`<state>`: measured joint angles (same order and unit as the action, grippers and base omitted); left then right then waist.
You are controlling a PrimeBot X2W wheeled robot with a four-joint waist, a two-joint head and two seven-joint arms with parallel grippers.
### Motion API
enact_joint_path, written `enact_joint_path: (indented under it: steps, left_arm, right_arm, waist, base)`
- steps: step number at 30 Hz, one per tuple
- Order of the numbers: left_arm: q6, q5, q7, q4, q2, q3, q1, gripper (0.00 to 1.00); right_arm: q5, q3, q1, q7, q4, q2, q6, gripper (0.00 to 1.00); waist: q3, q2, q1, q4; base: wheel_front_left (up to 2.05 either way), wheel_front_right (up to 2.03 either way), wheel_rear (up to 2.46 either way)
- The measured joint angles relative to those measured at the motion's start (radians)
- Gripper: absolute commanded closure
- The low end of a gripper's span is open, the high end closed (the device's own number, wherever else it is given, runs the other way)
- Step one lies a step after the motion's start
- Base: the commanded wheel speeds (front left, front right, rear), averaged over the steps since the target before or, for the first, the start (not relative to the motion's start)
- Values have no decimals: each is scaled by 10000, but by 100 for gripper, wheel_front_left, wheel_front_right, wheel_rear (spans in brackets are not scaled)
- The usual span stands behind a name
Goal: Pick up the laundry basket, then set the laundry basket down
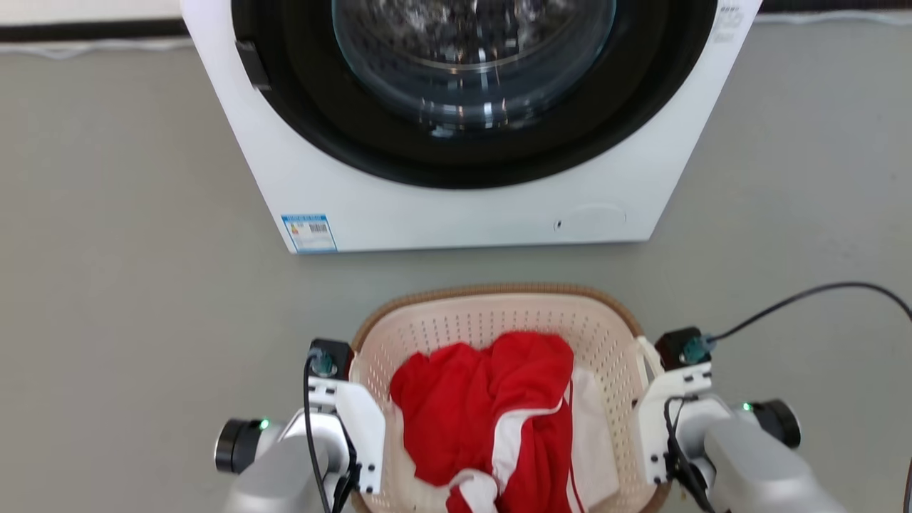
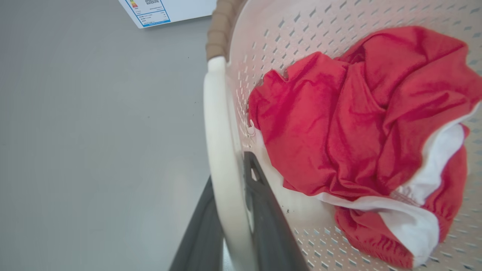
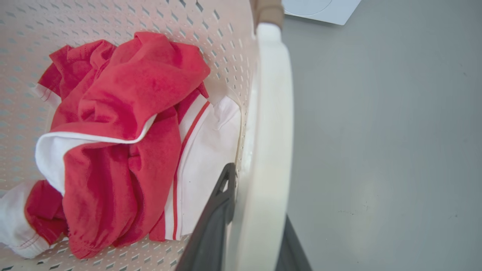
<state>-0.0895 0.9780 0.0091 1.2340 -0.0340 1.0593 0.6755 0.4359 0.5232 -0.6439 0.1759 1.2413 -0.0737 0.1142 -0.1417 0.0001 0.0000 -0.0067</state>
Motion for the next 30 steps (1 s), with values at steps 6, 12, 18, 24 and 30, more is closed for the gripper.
enact_joint_path:
  steps: [6, 12, 18, 24, 30]
  left_arm:
    - [2, 153, 282, -21, -4, 186, -503, 100]
    - [6, 186, 441, -17, -10, 397, -680, 100]
    - [21, 278, 627, -29, -13, 500, -762, 100]
    - [29, 349, 746, -56, -25, 681, -766, 100]
    - [33, 437, 849, -94, -52, 811, -783, 100]
  right_arm:
    - [391, 286, 582, 221, -38, 19, 0, 100]
    - [602, 512, 714, 445, -71, 17, 0, 100]
    - [832, 675, 766, 456, -73, 19, 2, 100]
    - [1024, 838, 894, 470, -79, 15, 0, 100]
    - [1377, 957, 895, 629, -73, 13, 0, 100]
  waist:
    - [642, 0, 0, 14]
    - [1140, 0, 0, 40]
    - [1297, 0, 0, 53]
    - [1292, 0, 0, 41]
    - [1227, 0, 0, 41]
  base:
    - [0, 0, 0]
    - [0, 0, 0]
    - [0, 0, 0]
    - [0, 0, 0]
    - [0, 0, 0]
